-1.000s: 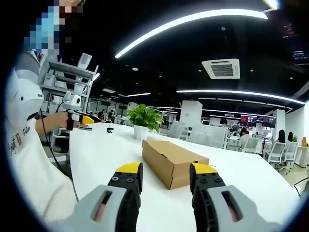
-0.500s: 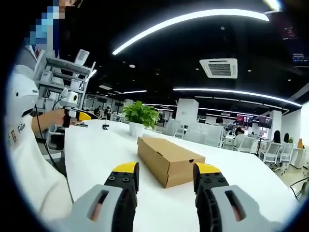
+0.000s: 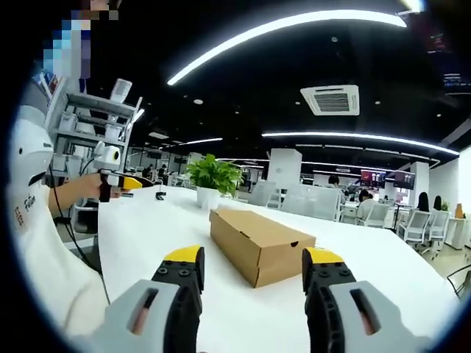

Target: Operate the shoe box by opening the lid, removing the specified soft item, and placing it in the target area until the item is outside and the box remains undamaged.

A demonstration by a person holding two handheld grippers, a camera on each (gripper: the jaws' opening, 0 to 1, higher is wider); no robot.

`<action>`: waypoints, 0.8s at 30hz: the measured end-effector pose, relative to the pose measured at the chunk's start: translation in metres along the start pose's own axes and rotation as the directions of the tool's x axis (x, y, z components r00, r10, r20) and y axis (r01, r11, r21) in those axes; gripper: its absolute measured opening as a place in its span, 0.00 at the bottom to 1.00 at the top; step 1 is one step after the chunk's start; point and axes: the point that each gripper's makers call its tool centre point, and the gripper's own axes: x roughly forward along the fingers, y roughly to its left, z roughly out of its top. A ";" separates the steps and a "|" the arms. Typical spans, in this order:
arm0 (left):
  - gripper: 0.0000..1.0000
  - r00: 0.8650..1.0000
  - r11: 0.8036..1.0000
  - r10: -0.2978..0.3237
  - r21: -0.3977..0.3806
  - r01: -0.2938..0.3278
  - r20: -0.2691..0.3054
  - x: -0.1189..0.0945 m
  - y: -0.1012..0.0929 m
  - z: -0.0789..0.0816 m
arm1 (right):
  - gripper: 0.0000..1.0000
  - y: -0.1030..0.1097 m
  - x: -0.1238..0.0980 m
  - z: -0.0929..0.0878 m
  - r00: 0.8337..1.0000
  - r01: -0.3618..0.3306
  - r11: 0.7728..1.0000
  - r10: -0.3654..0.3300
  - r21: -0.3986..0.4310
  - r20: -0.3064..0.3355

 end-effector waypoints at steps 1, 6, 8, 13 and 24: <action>0.48 1.000 1.000 -0.001 0.002 0.001 0.002 0.002 0.002 0.001 | 0.57 0.000 0.001 -0.001 1.000 -0.004 1.000 0.004 -0.004 -0.005; 0.49 0.998 0.995 -0.040 0.091 0.044 -0.051 0.014 0.002 -0.002 | 0.58 0.000 0.006 0.003 1.000 -0.007 1.000 0.007 -0.018 -0.002; 0.49 0.998 0.993 -0.033 0.109 0.039 -0.056 0.016 0.003 -0.002 | 0.56 0.001 0.006 0.004 1.000 -0.008 0.999 0.008 -0.033 0.007; 0.49 0.998 0.997 -0.037 0.060 0.040 -0.046 0.026 0.013 -0.002 | 0.56 0.001 0.013 -0.002 1.000 -0.011 0.999 0.011 -0.033 -0.014; 0.49 0.997 0.998 -0.023 0.058 0.028 -0.071 0.053 0.039 -0.007 | 0.56 -0.009 0.023 0.003 1.000 0.021 1.000 -0.021 -0.015 0.000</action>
